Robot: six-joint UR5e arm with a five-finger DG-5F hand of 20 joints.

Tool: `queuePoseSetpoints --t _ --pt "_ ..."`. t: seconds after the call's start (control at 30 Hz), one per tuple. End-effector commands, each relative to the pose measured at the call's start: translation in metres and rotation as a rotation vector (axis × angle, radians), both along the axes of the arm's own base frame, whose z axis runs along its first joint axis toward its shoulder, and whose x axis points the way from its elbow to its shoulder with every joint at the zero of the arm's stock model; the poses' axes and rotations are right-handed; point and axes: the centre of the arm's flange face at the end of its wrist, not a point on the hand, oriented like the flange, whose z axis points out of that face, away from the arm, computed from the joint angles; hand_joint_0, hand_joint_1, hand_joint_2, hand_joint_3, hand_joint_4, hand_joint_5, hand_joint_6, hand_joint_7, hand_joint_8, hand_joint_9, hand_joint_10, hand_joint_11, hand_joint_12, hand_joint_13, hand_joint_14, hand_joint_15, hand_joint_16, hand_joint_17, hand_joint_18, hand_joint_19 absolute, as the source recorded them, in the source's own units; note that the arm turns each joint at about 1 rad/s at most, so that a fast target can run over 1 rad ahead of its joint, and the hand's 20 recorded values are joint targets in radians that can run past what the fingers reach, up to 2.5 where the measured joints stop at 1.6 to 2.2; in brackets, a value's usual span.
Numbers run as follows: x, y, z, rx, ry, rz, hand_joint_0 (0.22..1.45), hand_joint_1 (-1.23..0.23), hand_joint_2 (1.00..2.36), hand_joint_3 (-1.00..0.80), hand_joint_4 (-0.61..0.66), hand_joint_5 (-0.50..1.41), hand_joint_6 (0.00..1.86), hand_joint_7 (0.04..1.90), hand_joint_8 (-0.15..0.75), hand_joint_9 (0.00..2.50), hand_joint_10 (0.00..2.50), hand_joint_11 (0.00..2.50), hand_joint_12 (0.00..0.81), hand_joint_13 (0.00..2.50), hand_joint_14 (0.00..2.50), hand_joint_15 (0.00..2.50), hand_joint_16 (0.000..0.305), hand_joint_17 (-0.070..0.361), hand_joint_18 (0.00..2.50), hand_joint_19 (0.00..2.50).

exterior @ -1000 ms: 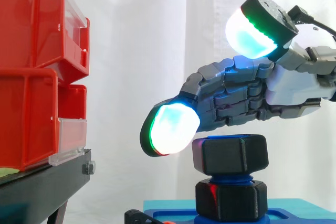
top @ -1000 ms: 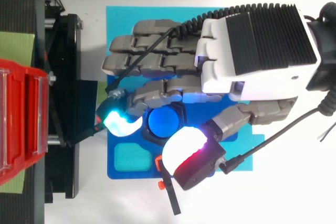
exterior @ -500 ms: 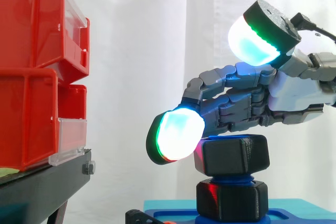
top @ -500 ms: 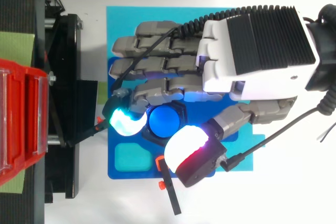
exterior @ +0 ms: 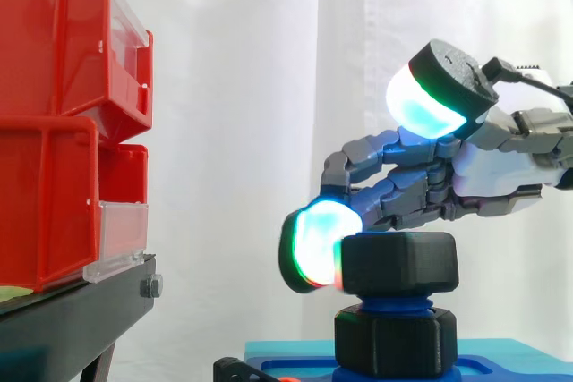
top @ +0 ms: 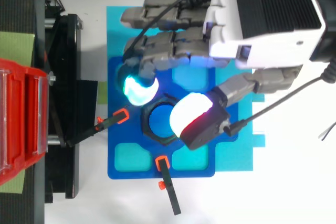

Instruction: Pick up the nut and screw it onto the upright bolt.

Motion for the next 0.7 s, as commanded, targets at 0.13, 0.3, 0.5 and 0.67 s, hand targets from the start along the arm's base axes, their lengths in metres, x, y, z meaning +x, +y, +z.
queuePoseSetpoints --t 0.13,0.3,0.5,0.67 --pt "-0.006 -0.019 -0.001 -0.004 0.018 0.005 0.51 -0.07 1.0 -0.5 0.24 -0.08 0.5 1.2 0.25 0.43 0.0 0.0 0.289 0.15 0.0 0.0 0.033 0.075 0.0 0.0" --pt "-0.009 -0.024 -0.001 -0.002 0.029 0.014 0.52 -0.09 1.0 -0.5 0.23 -0.05 0.5 1.33 0.258 0.5 0.0 0.0 0.277 0.22 0.0 0.0 0.031 0.07 0.0 0.0" --pt "-0.005 -0.027 0.009 -0.001 0.009 0.008 0.52 -0.11 1.0 -0.5 0.22 -0.04 0.5 1.33 0.261 0.56 0.0 0.0 0.267 0.27 0.0 0.0 0.029 0.065 0.0 0.0" --pt "0.002 -0.03 0.031 -0.001 -0.02 0.003 0.52 -0.11 1.0 -0.5 0.26 -0.11 0.5 0.96 0.247 0.51 0.0 0.0 0.281 0.25 0.0 0.0 0.031 0.069 0.0 0.0"
